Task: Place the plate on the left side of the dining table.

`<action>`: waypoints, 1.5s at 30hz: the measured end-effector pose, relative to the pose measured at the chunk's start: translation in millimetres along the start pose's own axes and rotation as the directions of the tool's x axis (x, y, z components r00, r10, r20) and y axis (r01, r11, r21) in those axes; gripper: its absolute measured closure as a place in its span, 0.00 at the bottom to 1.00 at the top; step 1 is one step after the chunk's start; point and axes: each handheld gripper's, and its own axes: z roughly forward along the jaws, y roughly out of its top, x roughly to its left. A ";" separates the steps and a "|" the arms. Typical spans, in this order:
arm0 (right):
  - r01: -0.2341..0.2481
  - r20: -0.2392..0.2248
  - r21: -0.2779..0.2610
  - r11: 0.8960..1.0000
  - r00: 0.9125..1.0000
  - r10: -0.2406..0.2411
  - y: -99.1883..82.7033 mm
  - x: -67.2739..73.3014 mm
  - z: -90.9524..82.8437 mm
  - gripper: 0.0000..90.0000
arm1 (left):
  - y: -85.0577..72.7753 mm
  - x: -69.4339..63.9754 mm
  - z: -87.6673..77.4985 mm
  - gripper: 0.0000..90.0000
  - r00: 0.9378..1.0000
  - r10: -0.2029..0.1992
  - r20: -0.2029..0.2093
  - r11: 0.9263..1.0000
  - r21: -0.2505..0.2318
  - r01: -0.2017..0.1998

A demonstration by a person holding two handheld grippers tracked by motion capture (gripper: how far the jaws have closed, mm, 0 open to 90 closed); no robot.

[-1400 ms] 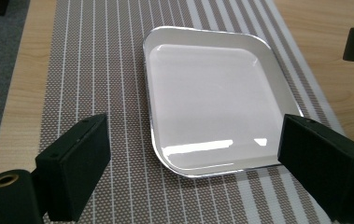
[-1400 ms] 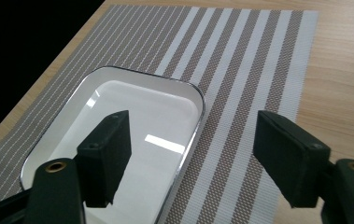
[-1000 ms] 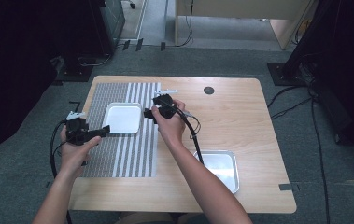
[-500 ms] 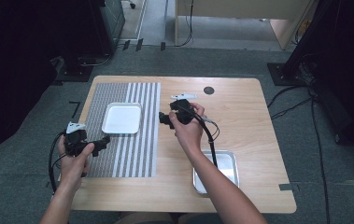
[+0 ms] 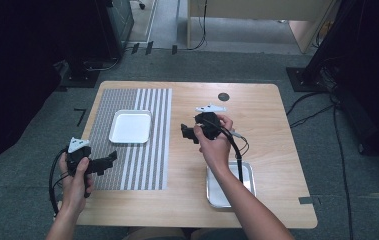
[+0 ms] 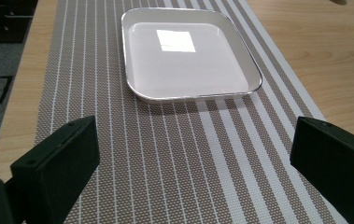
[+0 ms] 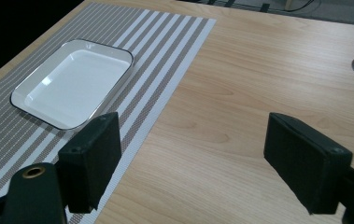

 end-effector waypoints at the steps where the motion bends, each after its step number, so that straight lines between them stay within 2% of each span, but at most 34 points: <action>1: 0.000 0.001 -0.001 1.000 1.000 0.000 -0.7 -1.9 -2.6 0.22 | -1.4 -1.1 0.2 0.02 1.000 0.003 -0.001 1.000 0.003 -0.003; 10: -0.005 0.023 -0.008 1.000 1.000 0.005 -12.2 -21.8 -24.8 0.21 | -17.1 -6.5 -2.6 0.02 1.000 0.012 0.022 1.000 0.002 -0.012; 12: -0.012 0.032 -0.010 1.000 0.999 0.012 -16.5 -28.0 -29.2 0.21 | -21.0 -8.1 -3.6 0.02 1.000 0.023 0.011 1.000 -0.002 -0.023; 15: -0.020 0.045 -0.008 1.000 0.999 0.021 -24.6 -36.9 -35.3 0.21 | -27.2 -8.3 -3.8 0.02 1.000 0.018 0.008 1.000 0.002 -0.018; 20: -0.042 0.061 -0.010 0.999 0.997 0.042 -37.8 -51.2 -44.9 0.21 | -35.0 -8.2 -2.5 0.02 1.000 0.006 0.021 1.000 0.015 -0.006; 28: -0.072 0.091 -0.020 0.997 0.993 0.073 -57.7 -69.9 -58.0 0.22 | -44.4 -8.8 -0.2 0.02 0.999 0.031 0.011 0.999 0.031 -0.031; 31: -0.079 0.108 -0.022 0.997 0.991 0.081 -65.5 -77.0 -62.4 0.22 | -49.7 -7.2 -1.4 0.02 0.999 0.044 0.014 0.999 0.027 -0.044; 34: -0.097 0.124 -0.029 0.995 0.987 0.100 -73.4 -85.1 -67.4 0.22 | -54.5 -3.8 -2.9 0.02 0.999 0.036 0.021 0.999 0.016 -0.037; 36: -0.105 0.133 -0.029 0.994 0.985 0.108 -78.4 -90.4 -70.5 0.22 | -57.4 -1.0 -3.3 0.02 0.999 0.044 0.012 0.999 0.016 -0.045; 40: -0.114 0.151 -0.029 0.993 0.982 0.117 -88.5 -101.0 -77.0 0.22 | -62.0 5.6 -4.8 0.02 0.999 0.034 0.008 0.999 0.011 -0.034; 45: -0.107 0.171 -0.033 0.994 0.979 0.111 -101.0 -109.4 -84.8 0.22 | -67.0 12.7 -6.4 0.02 0.999 0.031 -0.010 0.999 0.025 -0.031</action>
